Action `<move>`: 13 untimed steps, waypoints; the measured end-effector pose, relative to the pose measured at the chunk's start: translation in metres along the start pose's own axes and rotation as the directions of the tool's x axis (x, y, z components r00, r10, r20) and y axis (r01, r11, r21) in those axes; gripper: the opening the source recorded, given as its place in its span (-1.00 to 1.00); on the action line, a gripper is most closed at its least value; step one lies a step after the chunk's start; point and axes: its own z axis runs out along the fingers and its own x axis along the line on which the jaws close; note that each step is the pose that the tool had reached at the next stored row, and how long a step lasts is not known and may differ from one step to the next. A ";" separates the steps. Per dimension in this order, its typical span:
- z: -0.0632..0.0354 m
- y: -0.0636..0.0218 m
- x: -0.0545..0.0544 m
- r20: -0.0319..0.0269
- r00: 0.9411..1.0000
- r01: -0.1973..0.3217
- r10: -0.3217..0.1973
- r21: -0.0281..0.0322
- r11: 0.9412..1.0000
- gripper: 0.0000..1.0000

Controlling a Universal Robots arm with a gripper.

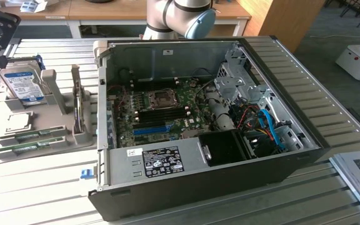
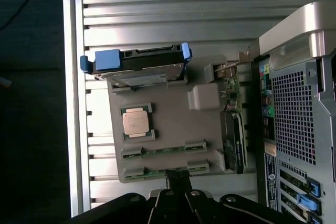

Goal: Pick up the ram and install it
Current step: 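Reach for the ram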

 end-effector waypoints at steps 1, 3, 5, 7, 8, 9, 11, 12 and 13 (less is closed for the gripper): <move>0.0000 -0.0007 0.000 0.000 1.000 0.000 0.000 0.000 1.000 -0.80; 0.0000 -0.0013 0.000 0.000 1.000 0.000 0.000 0.000 1.000 -0.80; -0.0001 -0.0013 0.000 0.000 1.000 0.000 0.000 0.000 1.000 -0.80; -0.0001 -0.0014 0.000 0.000 1.000 0.000 0.000 0.000 1.000 -0.80; 0.0000 -0.0014 0.000 0.000 1.000 0.000 0.000 0.000 1.000 -0.80; 0.0000 -0.0014 0.000 0.000 1.000 0.000 0.000 0.000 1.000 -0.80; 0.0000 -0.0014 0.000 0.000 1.000 0.001 -0.001 0.000 1.000 -0.80; -0.0001 -0.0014 0.000 0.000 1.000 0.002 -0.002 0.000 1.000 -0.80; -0.0001 -0.0014 0.000 0.000 1.000 0.003 -0.003 0.000 1.000 -0.80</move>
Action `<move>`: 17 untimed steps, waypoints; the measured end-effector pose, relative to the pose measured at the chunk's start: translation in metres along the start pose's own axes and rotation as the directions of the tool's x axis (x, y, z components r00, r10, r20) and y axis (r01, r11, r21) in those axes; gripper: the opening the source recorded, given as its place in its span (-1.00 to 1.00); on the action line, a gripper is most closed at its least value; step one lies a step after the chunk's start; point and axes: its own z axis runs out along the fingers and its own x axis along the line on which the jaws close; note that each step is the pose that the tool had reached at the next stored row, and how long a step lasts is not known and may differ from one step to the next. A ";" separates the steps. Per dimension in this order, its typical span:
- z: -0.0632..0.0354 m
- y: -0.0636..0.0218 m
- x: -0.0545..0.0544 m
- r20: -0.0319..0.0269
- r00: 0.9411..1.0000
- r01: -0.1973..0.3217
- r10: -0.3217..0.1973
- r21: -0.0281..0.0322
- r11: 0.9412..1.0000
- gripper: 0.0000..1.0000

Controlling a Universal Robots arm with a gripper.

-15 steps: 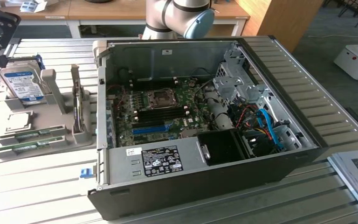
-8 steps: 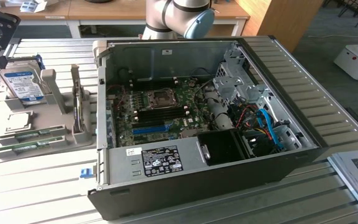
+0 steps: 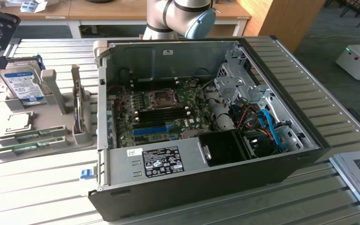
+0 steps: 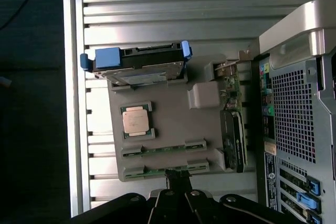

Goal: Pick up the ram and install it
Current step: 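Reach for the ram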

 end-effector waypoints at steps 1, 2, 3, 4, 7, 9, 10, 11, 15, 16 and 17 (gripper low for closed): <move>0.0000 0.0000 0.000 0.000 1.000 0.001 -0.001 0.000 1.000 -0.80; 0.0000 0.0000 0.000 0.000 1.000 0.003 -0.003 0.000 1.000 -0.80; 0.0000 0.0000 0.000 0.000 1.000 0.006 -0.006 0.000 1.000 -0.80; 0.0000 0.0000 0.000 0.000 1.000 0.009 -0.009 0.000 1.000 -0.80; 0.0000 0.0000 0.000 -0.001 1.000 0.020 -0.020 0.000 1.000 -0.80; 0.0000 0.0000 0.000 -0.001 1.000 0.026 -0.026 0.000 1.000 -0.80; 0.0000 0.0000 0.000 -0.001 1.000 0.030 -0.030 0.000 1.000 -0.80; 0.0000 0.0000 0.000 -0.001 0.999 0.033 -0.033 0.000 0.999 -0.80; 0.0000 0.0000 0.000 -0.001 0.999 0.035 -0.035 0.000 0.999 -0.80; 0.0000 0.0000 0.000 -0.002 0.999 0.035 -0.035 0.000 0.999 -0.80; 0.0000 -0.0001 0.000 -0.001 0.999 0.035 -0.035 0.000 0.999 -0.80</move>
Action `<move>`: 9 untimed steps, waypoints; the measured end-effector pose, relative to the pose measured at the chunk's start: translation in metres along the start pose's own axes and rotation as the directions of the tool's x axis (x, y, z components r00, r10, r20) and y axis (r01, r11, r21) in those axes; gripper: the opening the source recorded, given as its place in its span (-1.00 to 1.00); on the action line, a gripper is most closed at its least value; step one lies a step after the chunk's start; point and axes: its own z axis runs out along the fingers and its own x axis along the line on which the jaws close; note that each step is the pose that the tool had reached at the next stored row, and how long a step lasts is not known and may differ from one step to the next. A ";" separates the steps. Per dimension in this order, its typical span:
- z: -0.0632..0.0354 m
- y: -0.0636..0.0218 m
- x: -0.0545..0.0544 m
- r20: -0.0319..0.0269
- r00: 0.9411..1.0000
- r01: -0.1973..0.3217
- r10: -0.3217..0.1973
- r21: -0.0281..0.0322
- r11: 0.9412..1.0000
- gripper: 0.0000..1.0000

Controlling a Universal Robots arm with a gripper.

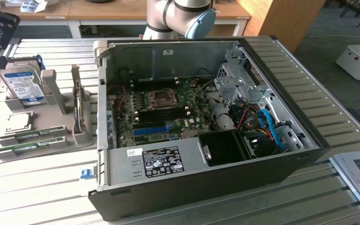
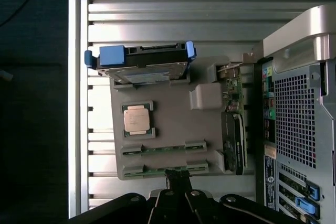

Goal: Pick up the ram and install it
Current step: 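Reach for the ram, then pick up the ram and move it above insertion slot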

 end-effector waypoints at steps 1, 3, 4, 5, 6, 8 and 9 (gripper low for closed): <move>0.0000 0.0000 0.000 0.000 1.000 0.000 0.000 0.000 1.000 -0.80; 0.0000 0.0000 0.000 0.000 1.000 0.000 0.000 0.000 1.000 -0.80; 0.0000 0.0000 0.000 0.000 1.000 0.000 0.000 0.000 1.000 -0.80; 0.0000 0.0000 0.000 0.000 1.000 0.000 0.000 0.000 1.000 -0.80; 0.0000 0.0000 0.000 0.000 1.000 0.000 0.000 0.000 1.000 -0.80; 0.0000 0.0001 0.000 0.000 1.000 0.000 0.000 0.000 1.000 -0.80; 0.0000 0.0000 0.000 0.000 1.000 0.000 0.000 0.000 1.000 -0.80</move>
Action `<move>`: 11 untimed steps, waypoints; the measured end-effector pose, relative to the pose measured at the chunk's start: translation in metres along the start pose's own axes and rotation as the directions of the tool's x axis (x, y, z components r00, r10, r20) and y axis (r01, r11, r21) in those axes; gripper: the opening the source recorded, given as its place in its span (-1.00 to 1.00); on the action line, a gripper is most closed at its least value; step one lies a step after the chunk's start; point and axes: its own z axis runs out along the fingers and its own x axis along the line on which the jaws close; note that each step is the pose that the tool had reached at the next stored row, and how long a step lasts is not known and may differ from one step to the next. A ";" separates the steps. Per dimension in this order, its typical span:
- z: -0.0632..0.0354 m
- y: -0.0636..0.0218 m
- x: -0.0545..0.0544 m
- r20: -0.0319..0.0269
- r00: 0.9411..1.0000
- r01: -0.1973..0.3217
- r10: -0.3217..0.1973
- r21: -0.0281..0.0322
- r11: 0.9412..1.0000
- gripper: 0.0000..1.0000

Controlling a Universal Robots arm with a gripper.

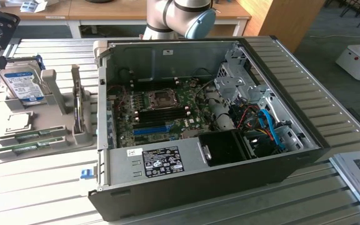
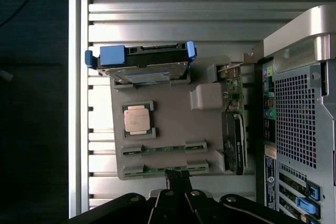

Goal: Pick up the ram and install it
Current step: 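Pick up the ram and move it above insertion slot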

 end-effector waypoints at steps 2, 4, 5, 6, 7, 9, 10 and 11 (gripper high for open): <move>0.0000 0.0000 0.000 0.000 1.000 0.000 0.000 0.000 1.000 -0.80; 0.0000 0.0000 0.000 0.000 1.000 0.003 -0.003 0.000 1.000 -0.80; 0.0000 0.0000 0.000 0.000 1.000 0.005 -0.005 0.000 1.000 -0.80; 0.0000 0.0000 0.000 0.000 1.000 0.007 -0.007 0.000 1.000 -0.80; 0.0000 0.0000 0.000 0.000 1.000 0.009 -0.009 0.000 1.000 -0.80; 0.0000 0.0000 0.000 -0.001 1.000 0.016 -0.016 0.000 1.000 -0.80; 0.0000 0.0000 0.000 -0.001 1.000 0.020 -0.020 0.000 1.000 -0.80; 0.0000 0.0000 0.000 -0.001 1.000 0.024 -0.024 0.000 1.000 -0.80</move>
